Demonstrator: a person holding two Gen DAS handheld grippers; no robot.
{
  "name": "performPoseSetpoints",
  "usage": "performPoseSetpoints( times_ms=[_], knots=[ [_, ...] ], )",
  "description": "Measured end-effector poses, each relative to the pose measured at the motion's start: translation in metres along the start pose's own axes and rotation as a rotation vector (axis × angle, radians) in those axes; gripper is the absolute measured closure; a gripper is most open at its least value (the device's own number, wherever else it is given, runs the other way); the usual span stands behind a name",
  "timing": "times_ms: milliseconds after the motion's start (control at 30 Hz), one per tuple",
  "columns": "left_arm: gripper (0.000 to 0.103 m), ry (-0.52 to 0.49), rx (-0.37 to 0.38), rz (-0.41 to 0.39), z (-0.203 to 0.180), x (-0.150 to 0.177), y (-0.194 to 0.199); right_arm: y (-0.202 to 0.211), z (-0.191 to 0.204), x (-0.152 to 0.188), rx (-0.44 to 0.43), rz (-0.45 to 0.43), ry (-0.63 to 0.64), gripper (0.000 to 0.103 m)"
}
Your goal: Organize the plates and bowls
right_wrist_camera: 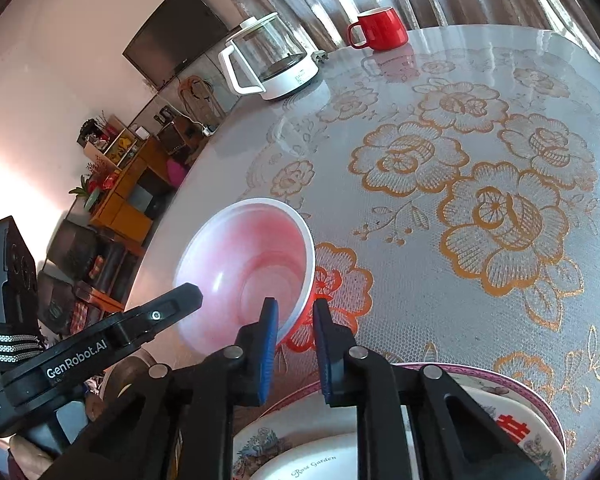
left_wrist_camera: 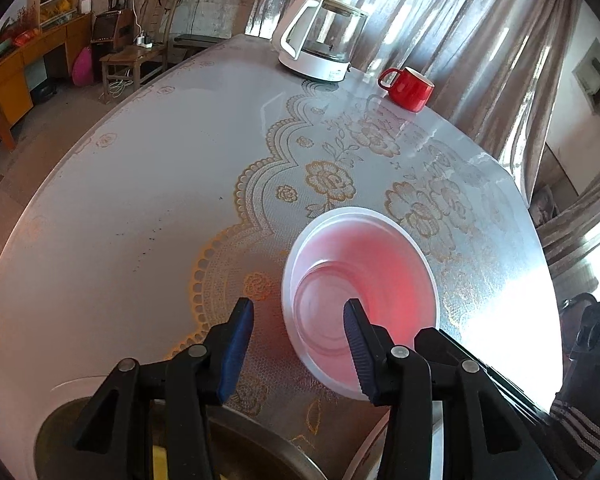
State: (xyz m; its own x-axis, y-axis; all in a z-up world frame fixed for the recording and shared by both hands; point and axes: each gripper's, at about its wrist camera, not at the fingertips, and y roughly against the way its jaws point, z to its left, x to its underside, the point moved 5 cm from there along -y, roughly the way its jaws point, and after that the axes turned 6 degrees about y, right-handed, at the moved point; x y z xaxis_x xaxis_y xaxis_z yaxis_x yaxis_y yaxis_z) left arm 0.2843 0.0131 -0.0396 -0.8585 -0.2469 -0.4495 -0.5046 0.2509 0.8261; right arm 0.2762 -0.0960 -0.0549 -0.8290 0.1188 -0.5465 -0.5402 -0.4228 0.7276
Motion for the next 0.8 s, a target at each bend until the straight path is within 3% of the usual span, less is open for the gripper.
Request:
performPoseSetpoints(
  times_ms=[133, 300, 433, 567, 800],
  knots=[
    [0.063, -0.034, 0.039, 0.000, -0.008, 0.005, 0.001, -0.001, 0.000, 0.001, -0.005, 0.002, 0.005, 0.089],
    [0.063, -0.086, 0.019, -0.013, -0.016, 0.011, 0.004, -0.002, 0.001, 0.002, -0.005, 0.005, 0.008, 0.089],
    [0.062, -0.050, -0.013, -0.020, -0.009, 0.007, 0.005, -0.003, -0.002, 0.003, 0.003, 0.014, -0.004, 0.089],
    [0.059, 0.015, 0.008, -0.031, 0.005, -0.002, 0.011, -0.001, -0.003, 0.002, 0.001, 0.012, -0.003, 0.087],
    [0.059, 0.004, -0.022, -0.046, 0.010, -0.009, 0.008, -0.002, -0.003, 0.003, -0.023, 0.023, -0.014, 0.086]
  ],
)
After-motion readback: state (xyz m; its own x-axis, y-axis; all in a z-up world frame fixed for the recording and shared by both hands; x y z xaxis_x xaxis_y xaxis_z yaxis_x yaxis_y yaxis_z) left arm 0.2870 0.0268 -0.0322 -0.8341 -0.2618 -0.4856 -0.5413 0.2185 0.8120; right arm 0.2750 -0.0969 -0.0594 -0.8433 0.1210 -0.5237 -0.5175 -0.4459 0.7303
